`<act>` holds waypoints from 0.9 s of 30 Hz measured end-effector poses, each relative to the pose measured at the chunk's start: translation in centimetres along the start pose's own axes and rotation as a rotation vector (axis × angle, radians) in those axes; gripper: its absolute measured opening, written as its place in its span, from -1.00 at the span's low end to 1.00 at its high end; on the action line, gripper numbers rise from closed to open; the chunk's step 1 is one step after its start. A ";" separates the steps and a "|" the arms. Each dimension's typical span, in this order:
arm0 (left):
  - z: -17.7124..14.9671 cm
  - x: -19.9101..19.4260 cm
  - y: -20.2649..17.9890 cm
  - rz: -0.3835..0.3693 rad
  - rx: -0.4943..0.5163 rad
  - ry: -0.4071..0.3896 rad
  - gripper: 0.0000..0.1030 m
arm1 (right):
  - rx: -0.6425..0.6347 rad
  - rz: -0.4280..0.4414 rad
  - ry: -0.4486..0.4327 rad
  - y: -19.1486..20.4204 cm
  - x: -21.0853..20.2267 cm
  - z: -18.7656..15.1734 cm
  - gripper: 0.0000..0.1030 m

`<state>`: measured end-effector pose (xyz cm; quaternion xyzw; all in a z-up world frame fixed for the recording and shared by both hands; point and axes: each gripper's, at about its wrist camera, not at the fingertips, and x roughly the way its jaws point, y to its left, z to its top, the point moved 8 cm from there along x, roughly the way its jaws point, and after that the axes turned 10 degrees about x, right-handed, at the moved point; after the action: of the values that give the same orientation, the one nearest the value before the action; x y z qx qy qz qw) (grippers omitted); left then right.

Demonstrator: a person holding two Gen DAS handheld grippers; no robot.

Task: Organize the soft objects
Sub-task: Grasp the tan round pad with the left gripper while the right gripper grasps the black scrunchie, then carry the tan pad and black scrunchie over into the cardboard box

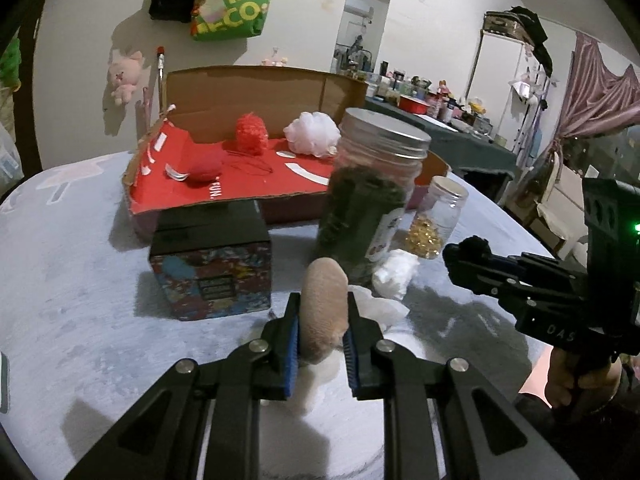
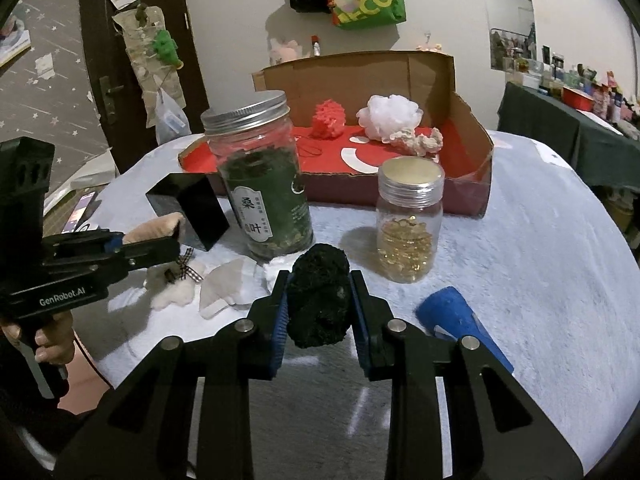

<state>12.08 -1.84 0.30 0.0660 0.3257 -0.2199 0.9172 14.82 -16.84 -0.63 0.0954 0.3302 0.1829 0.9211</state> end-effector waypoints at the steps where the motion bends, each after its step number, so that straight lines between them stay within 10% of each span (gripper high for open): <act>1: 0.0 0.1 0.0 -0.002 0.001 0.001 -0.62 | 0.001 0.000 0.000 0.0 0.0 0.0 -0.49; 27: -1.8 -2.2 6.2 0.128 -0.045 0.043 -0.62 | 0.099 -0.029 0.017 -5.1 -0.8 1.1 -0.49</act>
<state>12.35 4.98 0.14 0.0709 0.3453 -0.1522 0.9233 16.40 -21.90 -0.82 0.1345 0.3478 0.1536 0.9151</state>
